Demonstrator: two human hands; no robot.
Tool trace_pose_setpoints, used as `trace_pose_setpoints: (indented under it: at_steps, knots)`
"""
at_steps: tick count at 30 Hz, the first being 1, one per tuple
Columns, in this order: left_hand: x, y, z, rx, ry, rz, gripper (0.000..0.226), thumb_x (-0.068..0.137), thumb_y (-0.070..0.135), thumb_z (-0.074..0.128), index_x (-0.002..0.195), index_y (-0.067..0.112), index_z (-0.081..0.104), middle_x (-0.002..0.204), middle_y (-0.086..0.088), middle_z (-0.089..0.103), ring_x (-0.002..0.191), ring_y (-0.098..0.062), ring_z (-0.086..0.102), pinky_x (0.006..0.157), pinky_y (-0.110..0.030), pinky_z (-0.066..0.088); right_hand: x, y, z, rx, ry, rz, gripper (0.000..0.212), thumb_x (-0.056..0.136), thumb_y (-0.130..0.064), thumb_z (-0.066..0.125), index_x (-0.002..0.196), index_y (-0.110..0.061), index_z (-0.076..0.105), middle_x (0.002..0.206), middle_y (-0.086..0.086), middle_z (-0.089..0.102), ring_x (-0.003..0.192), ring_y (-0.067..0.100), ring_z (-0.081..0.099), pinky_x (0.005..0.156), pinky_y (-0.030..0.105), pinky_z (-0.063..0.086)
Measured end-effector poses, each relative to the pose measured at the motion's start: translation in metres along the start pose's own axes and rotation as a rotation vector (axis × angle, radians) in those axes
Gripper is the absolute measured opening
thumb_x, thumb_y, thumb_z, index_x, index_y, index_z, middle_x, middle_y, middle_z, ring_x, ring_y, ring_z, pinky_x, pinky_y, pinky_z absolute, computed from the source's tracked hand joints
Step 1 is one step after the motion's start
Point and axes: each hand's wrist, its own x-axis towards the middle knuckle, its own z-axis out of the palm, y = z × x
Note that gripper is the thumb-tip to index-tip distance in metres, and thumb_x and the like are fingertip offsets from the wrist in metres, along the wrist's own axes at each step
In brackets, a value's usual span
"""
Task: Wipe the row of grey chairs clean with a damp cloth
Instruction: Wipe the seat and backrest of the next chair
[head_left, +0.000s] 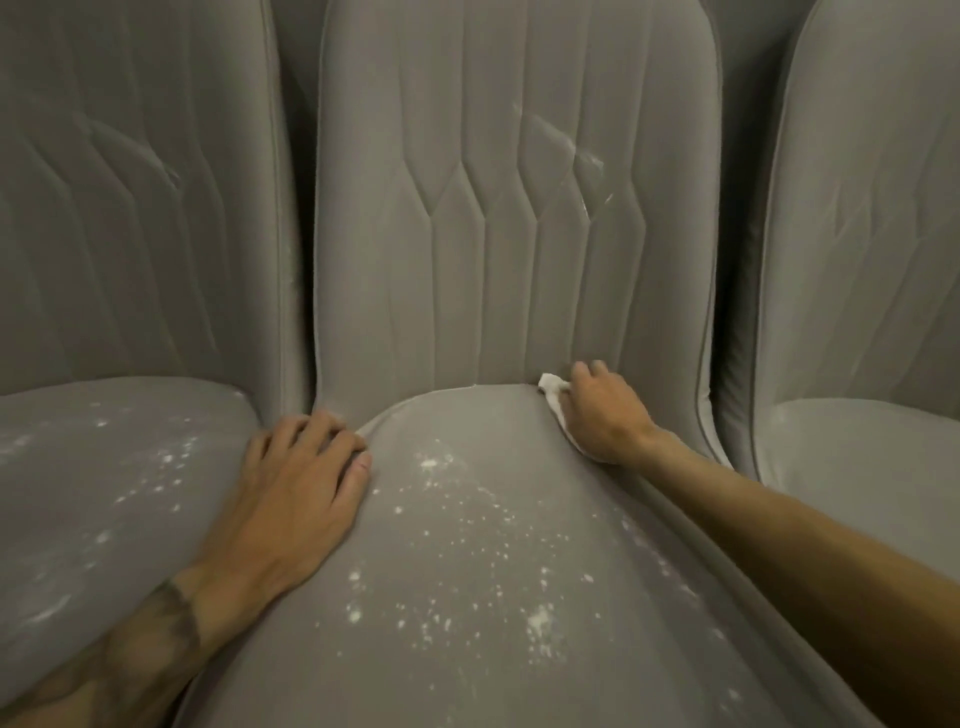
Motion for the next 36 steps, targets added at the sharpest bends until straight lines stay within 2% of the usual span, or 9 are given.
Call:
trace_pose_setpoints:
  at_steps: [3,9,11,16,23,26,29,34,36]
  knots:
    - [0.0,0.002,-0.002,0.004,-0.011,-0.008,0.033,0.102,0.042,0.034,0.105,0.03,0.065,0.114,0.007,0.058,0.104,-0.02,0.05,0.087,-0.04,0.037,0.006,-0.036,0.008,0.081,-0.026,-0.002,0.031,0.104,-0.025,0.045,0.123,-0.002,0.049,0.13,0.022,0.052,0.117,0.041,0.054,0.096,0.042,0.042]
    - [0.0,-0.004,0.003,0.014,-0.006,0.012,0.032,0.103,0.039,0.032,0.107,0.03,0.062,0.115,0.007,0.056,0.103,-0.019,0.051,0.085,-0.039,0.039,-0.058,-0.08,0.006,0.271,-0.098,-0.552,0.023,0.102,-0.041,0.046,0.104,-0.019,0.05,0.104,0.006,0.057,0.088,0.025,0.053,0.077,0.034,0.036]
    - [0.0,-0.005,0.005,0.023,0.008,0.016,0.029,0.102,0.038,0.033,0.105,0.03,0.061,0.113,0.008,0.055,0.101,-0.018,0.051,0.083,-0.038,0.037,-0.052,-0.05,-0.003,0.217,-0.106,-0.525,0.024,0.103,-0.041,0.046,0.104,-0.018,0.051,0.104,0.006,0.055,0.089,0.025,0.053,0.08,0.036,0.04]
    - [-0.001,-0.004,0.006,0.022,0.041,0.018,0.026,0.101,0.037,0.033,0.103,0.029,0.059,0.112,0.008,0.053,0.1,-0.019,0.05,0.083,-0.038,0.036,-0.017,-0.01,-0.006,0.01,-0.026,-0.133,0.029,0.106,-0.032,0.042,0.115,-0.006,0.051,0.12,0.019,0.054,0.108,0.039,0.056,0.09,0.043,0.042]
    - [-0.002,-0.008,0.011,0.013,0.051,0.027,0.024,0.101,0.038,0.032,0.103,0.031,0.056,0.112,0.01,0.05,0.101,-0.018,0.049,0.083,-0.036,0.031,-0.063,-0.007,-0.02,0.104,-0.131,-0.66,0.025,0.104,-0.048,0.04,0.101,-0.025,0.048,0.099,-0.003,0.054,0.083,0.016,0.051,0.073,0.029,0.037]
    - [-0.002,-0.01,0.013,0.021,0.046,0.026,0.023,0.101,0.038,0.032,0.104,0.034,0.054,0.111,0.012,0.049,0.101,-0.016,0.047,0.084,-0.035,0.031,-0.042,0.041,-0.034,-0.082,-0.129,-0.44,0.029,0.106,-0.04,0.041,0.109,-0.014,0.054,0.111,0.007,0.057,0.1,0.028,0.057,0.088,0.04,0.043]
    - [-0.002,-0.01,0.014,0.035,0.052,0.029,0.023,0.101,0.038,0.032,0.104,0.034,0.054,0.111,0.012,0.048,0.1,-0.016,0.047,0.082,-0.034,0.03,-0.037,0.05,-0.028,-0.062,-0.049,-0.234,0.027,0.105,-0.035,0.045,0.107,-0.009,0.052,0.112,0.013,0.055,0.104,0.033,0.056,0.088,0.04,0.041]
    - [0.0,-0.009,0.014,0.032,0.071,0.043,0.024,0.099,0.037,0.034,0.103,0.032,0.057,0.11,0.009,0.051,0.098,-0.018,0.048,0.08,-0.036,0.032,-0.092,0.026,-0.02,0.204,-0.115,-0.542,0.018,0.101,-0.053,0.043,0.103,-0.035,0.046,0.099,-0.015,0.051,0.083,0.002,0.05,0.074,0.014,0.037]
    - [-0.001,-0.009,0.013,0.023,0.072,0.038,0.026,0.099,0.037,0.034,0.103,0.031,0.058,0.11,0.008,0.053,0.098,-0.019,0.049,0.08,-0.038,0.034,-0.088,0.036,-0.026,0.182,-0.152,-0.581,0.02,0.102,-0.054,0.042,0.104,-0.034,0.047,0.101,-0.015,0.052,0.085,0.003,0.051,0.076,0.014,0.04]
